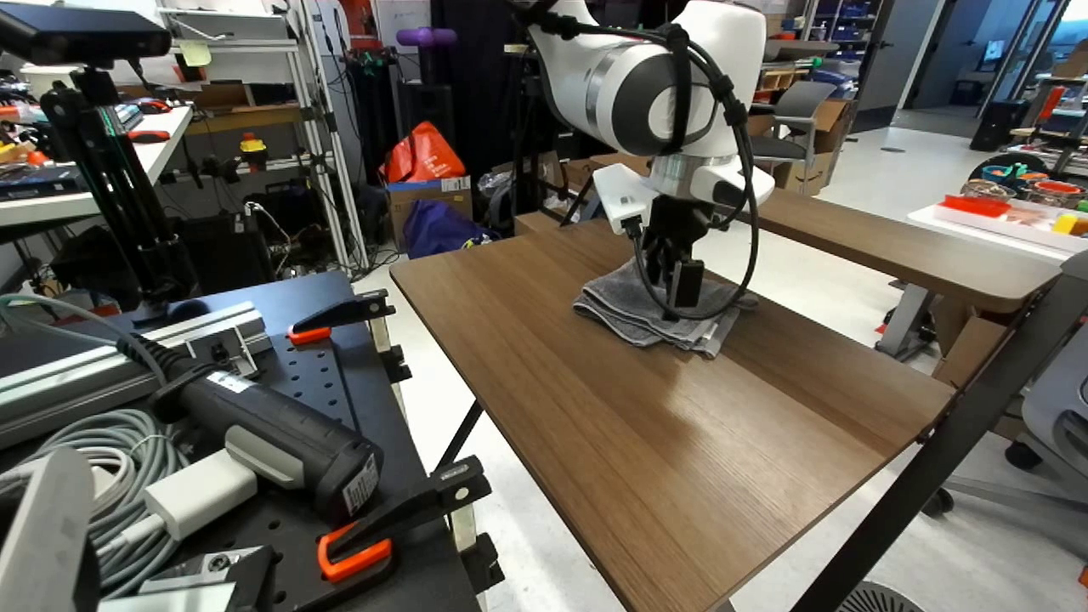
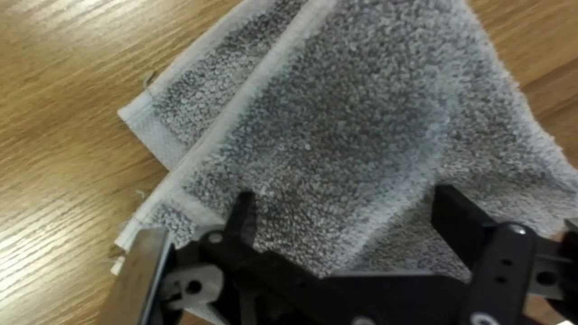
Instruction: Slide the grey towel to the left
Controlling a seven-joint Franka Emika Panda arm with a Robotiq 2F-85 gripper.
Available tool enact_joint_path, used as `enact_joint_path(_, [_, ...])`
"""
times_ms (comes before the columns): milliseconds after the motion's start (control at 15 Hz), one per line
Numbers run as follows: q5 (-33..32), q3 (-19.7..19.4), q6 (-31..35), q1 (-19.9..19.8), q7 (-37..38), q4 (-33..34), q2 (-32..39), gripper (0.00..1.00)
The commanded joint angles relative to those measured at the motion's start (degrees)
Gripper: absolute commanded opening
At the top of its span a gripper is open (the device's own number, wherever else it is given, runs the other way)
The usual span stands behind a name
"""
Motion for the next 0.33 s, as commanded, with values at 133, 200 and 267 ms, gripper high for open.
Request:
enact_joint_path(133, [-0.6,0.8,-1.2,0.2,0.4,-2.3,-3.8,1.00])
enact_joint_path(200, [-0.7,0.9,-2.0,0.4,0.4,-4.1,-6.0,1.00])
enact_joint_path(267, [-0.7,0.9,-2.5,0.6,0.4,-5.7,-7.8,1.00])
